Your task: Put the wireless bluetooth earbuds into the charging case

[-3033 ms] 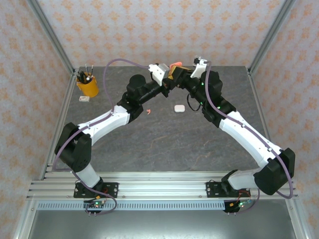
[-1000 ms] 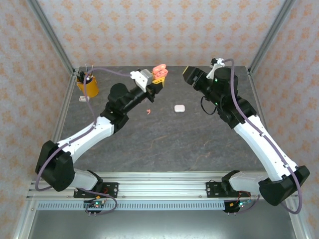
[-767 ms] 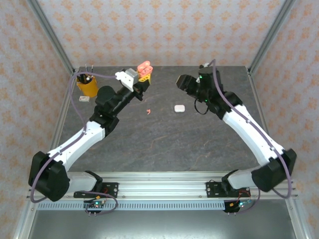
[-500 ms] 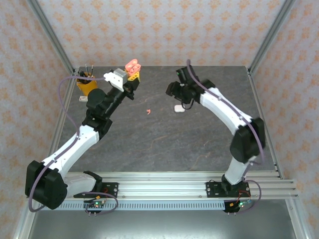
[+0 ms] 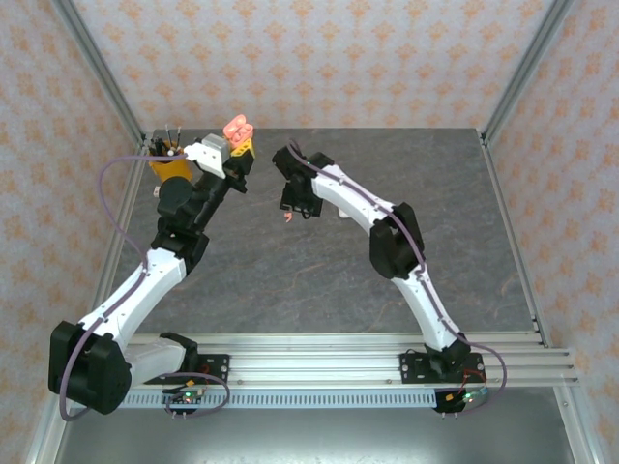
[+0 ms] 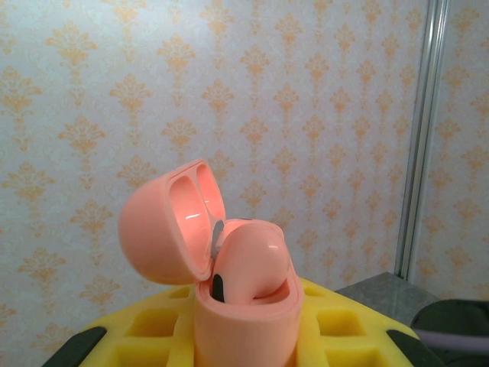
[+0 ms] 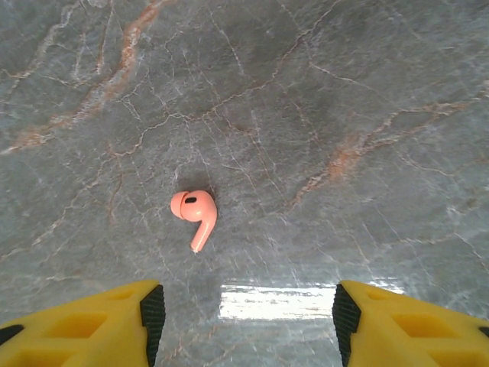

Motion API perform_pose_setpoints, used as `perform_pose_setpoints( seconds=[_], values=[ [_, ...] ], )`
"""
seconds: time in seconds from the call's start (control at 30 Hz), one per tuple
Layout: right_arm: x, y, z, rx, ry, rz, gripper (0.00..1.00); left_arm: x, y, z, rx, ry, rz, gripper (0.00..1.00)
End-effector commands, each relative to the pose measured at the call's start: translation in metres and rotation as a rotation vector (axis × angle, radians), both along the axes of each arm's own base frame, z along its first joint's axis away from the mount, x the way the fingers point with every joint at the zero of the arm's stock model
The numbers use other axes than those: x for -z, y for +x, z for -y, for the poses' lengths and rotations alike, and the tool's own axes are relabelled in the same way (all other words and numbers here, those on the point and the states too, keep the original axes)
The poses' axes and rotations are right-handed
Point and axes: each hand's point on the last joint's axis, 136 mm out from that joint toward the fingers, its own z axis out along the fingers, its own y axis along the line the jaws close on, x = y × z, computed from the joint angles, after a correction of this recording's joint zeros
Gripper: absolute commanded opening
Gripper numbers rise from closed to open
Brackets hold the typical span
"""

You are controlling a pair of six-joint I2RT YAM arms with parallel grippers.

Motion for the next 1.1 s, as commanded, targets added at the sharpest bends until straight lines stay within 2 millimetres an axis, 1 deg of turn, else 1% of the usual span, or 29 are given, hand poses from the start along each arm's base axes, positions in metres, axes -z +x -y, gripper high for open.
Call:
perform_pose_setpoints(
  seconds=[0.0, 0.13, 0.3, 0.43, 0.53, 0.67, 0.8, 1.07],
  values=[
    [-0.003, -0.003, 0.012, 0.026, -0.106, 0.005, 0.62, -0.018, -0.008, -0.01, -0.023, -0.045, 0.066, 0.0],
    [0.008, -0.001, 0.003, 0.031, -0.105, 0.013, 0.62, -0.017, -0.007, -0.011, -0.025, -0.051, 0.067, 0.0],
    [0.011, 0.008, -0.017, -0.001, -0.076, 0.073, 0.62, -0.017, -0.006, -0.012, -0.024, -0.057, 0.068, 0.0],
    [0.018, 0.012, -0.027, -0.019, -0.075, 0.092, 0.62, -0.018, -0.007, -0.014, -0.026, -0.062, 0.071, 0.0],
    [0.022, 0.016, -0.03, -0.026, -0.092, 0.115, 0.62, -0.018, -0.007, -0.015, -0.026, -0.064, 0.071, 0.0],
    [0.03, 0.022, -0.027, -0.018, -0.129, 0.144, 0.62, -0.017, -0.008, -0.016, -0.025, -0.069, 0.068, 0.0],
    [0.036, 0.027, -0.029, -0.019, -0.138, 0.163, 0.61, -0.017, -0.007, -0.016, -0.026, -0.069, 0.068, 0.0],
    [0.051, 0.027, -0.032, -0.029, -0.143, 0.148, 0.57, -0.014, -0.005, -0.017, -0.027, -0.074, 0.059, 0.0]
  ],
)
